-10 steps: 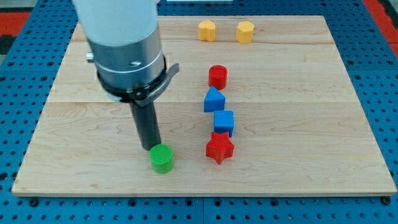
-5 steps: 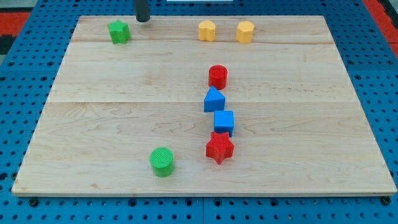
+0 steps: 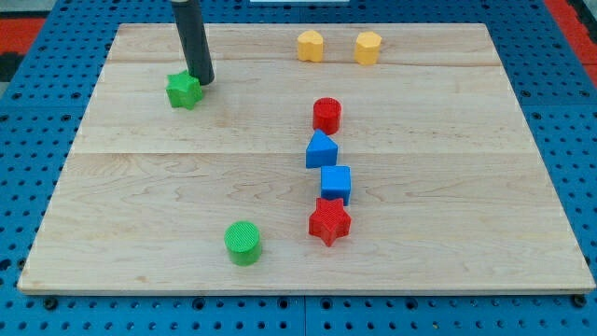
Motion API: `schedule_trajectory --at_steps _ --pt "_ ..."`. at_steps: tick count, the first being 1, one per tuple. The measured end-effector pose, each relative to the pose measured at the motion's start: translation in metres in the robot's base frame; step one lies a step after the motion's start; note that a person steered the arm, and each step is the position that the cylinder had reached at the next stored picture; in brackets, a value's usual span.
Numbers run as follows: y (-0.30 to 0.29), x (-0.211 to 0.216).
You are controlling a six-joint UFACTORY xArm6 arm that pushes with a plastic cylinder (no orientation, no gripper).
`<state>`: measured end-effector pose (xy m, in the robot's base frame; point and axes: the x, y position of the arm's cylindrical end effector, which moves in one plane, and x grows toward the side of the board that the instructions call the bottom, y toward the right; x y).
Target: Push the green star into the green circle
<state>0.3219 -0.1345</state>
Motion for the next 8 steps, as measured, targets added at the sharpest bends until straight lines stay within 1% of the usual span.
schedule_trajectory --at_steps 2,3,4,5,6,7,8 --pt "-0.046 -0.023" --pt "-0.047 0.017" --pt "-0.027 0.051" --pt "-0.036 0.08" --pt "-0.058 0.073" --pt "-0.063 0.099" --pt "-0.031 0.128"
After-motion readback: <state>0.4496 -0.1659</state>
